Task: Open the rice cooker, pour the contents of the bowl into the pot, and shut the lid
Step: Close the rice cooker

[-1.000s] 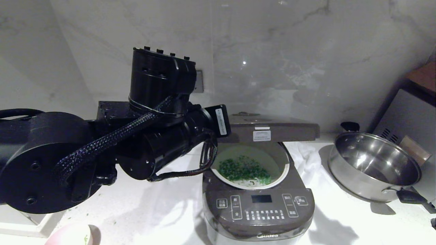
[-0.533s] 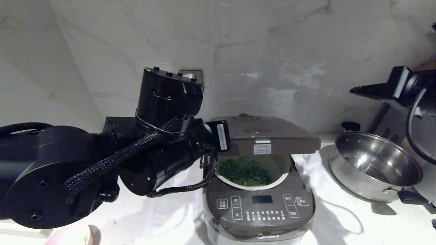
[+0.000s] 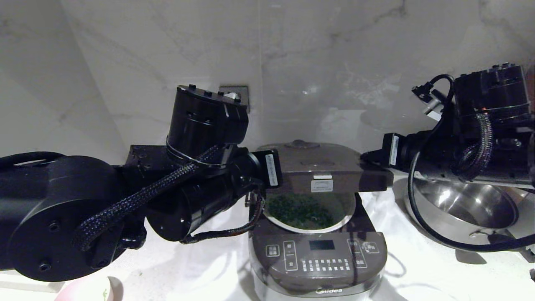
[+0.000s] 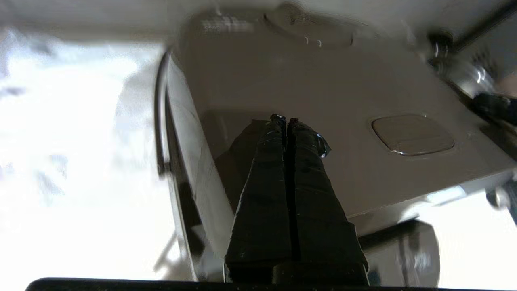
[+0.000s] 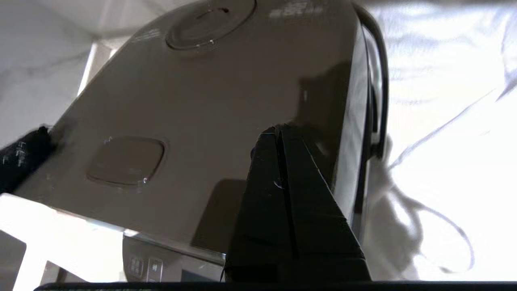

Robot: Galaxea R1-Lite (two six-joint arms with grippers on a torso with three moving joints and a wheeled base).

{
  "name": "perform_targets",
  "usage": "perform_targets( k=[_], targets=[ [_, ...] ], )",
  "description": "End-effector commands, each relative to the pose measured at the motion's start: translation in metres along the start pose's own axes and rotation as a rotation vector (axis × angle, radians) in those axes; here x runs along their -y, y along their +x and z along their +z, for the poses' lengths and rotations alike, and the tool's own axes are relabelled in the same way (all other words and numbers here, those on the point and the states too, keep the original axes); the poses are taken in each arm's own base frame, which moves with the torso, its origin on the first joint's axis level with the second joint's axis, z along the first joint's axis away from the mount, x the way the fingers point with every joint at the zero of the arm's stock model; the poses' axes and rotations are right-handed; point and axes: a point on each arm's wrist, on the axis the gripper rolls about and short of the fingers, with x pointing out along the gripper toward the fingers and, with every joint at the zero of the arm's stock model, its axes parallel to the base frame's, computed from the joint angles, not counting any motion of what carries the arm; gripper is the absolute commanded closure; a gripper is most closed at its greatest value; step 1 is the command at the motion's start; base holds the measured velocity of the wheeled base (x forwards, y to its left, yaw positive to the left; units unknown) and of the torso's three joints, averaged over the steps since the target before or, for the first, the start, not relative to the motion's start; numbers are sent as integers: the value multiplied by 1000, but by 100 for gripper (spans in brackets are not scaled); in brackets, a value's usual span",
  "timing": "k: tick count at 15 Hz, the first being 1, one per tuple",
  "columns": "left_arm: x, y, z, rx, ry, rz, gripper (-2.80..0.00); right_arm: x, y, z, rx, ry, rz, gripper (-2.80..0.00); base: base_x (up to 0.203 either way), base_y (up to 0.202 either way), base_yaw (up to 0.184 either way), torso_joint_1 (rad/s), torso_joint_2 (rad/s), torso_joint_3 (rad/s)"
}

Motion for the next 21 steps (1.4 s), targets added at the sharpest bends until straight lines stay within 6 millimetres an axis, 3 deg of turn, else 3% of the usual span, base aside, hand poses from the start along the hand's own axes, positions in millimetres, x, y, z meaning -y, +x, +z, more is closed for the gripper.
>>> perform_targets(
  k=[1, 6, 9, 13, 17, 21],
  targets=[
    [-1, -4, 2, 10, -6, -1, 0, 1, 7, -19, -76, 6, -10, 0, 0, 0, 0, 0, 0, 0],
    [-6, -23, 8, 30, -7, -14, 0, 3, 4, -34, -120, 48, -17, 0, 0, 0, 0, 0, 0, 0],
    [-11, -25, -9, -103, 47, -8, 0, 4, 5, -37, -131, 57, -19, 0, 0, 0, 0, 0, 0, 0],
    [-13, 0, -32, -190, 129, 36, 0, 1, 5, -39, -137, 89, -8, 0, 0, 0, 0, 0, 0, 0],
    [-24, 22, -37, -214, 180, 89, 0, -12, 7, -48, -165, 89, 32, 0, 0, 0, 0, 0, 0, 0],
    [-25, 28, -38, -221, 193, 99, 0, -17, 16, -55, -153, 98, 63, 0, 0, 0, 0, 0, 0, 0]
  ],
)
